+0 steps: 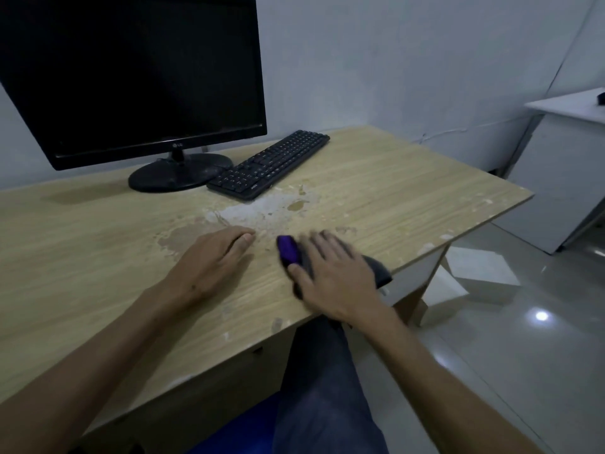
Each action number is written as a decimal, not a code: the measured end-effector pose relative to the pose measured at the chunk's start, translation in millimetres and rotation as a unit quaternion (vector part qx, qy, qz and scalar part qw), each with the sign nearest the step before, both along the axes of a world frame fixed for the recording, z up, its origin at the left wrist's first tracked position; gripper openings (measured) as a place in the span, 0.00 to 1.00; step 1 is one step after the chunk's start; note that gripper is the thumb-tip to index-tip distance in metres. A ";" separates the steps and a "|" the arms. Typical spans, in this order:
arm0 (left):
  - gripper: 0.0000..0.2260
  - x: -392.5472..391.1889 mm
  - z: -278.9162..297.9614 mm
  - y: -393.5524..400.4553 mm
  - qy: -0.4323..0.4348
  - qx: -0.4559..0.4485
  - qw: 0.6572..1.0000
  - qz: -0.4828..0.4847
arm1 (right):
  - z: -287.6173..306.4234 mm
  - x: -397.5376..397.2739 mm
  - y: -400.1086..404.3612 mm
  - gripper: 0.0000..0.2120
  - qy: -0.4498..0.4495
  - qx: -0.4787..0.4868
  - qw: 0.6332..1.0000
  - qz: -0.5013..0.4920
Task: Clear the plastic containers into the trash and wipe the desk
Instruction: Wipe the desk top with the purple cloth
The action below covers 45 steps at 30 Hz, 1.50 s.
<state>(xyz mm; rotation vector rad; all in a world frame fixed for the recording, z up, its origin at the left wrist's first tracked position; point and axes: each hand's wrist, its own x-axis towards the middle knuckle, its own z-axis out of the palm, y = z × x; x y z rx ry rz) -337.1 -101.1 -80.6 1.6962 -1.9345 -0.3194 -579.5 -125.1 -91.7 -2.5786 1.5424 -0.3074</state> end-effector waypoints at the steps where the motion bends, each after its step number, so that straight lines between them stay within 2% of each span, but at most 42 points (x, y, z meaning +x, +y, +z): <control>1: 0.20 -2.0 -1.3 -0.2 0.004 -0.003 1.000 0.001 | -1.3 15.3 17.9 0.33 -0.005 -0.007 1.000 0.027; 5: 0.20 1.5 1.3 -2.6 0.005 0.005 1.000 0.000 | -5.0 53.0 48.5 0.34 -0.018 -0.019 0.993 0.112; 9: 0.19 8.3 4.6 -7.7 -0.020 0.003 1.000 -0.011 | 2.7 33.3 16.5 0.31 0.008 -0.005 0.987 0.162; 11: 0.20 8.6 4.5 -9.0 -0.029 0.000 1.000 -0.008 | 6.8 12.7 -13.1 0.29 0.010 0.013 0.990 0.139; 14: 0.23 9.3 7.4 -11.0 -0.036 0.000 0.999 -0.001 | 12.5 -38.2 -71.0 0.30 0.037 0.034 0.998 0.034; 17: 0.21 13.0 9.8 -16.6 -0.022 -0.003 1.000 0.007 | 14.5 -76.5 -105.4 0.32 0.055 0.063 0.995 -0.061; 20: 0.20 14.8 12.3 -20.6 0.024 -0.013 0.999 0.016 | 7.5 -69.0 -100.0 0.33 0.044 0.060 0.995 -0.072; 24: 0.18 18.2 12.3 -23.6 0.089 -0.026 0.995 0.039 | 4.9 -26.4 -51.3 0.35 0.018 0.032 0.999 -0.004; 29: 0.19 32.3 14.4 -24.9 0.111 -0.044 0.990 0.072 | 3.9 56.0 21.3 0.31 -0.019 -0.029 0.985 0.169; 32: 0.20 44.5 19.2 -28.9 0.098 -0.047 0.990 0.086 | -3.5 88.7 21.2 0.30 -0.025 -0.023 0.973 0.230; 36: 0.21 57.8 22.3 -36.1 0.080 -0.030 0.992 0.091 | 2.0 114.7 -22.3 0.28 -0.026 0.002 0.964 0.263; 40: 0.22 61.7 21.2 -39.5 0.076 -0.032 0.992 0.095 | 6.1 114.4 -73.2 0.28 -0.001 0.027 0.974 0.223; 45: 0.22 67.1 16.9 -41.8 0.002 0.008 0.995 0.103 | 2.7 77.5 -120.2 0.28 0.016 0.023 0.998 0.059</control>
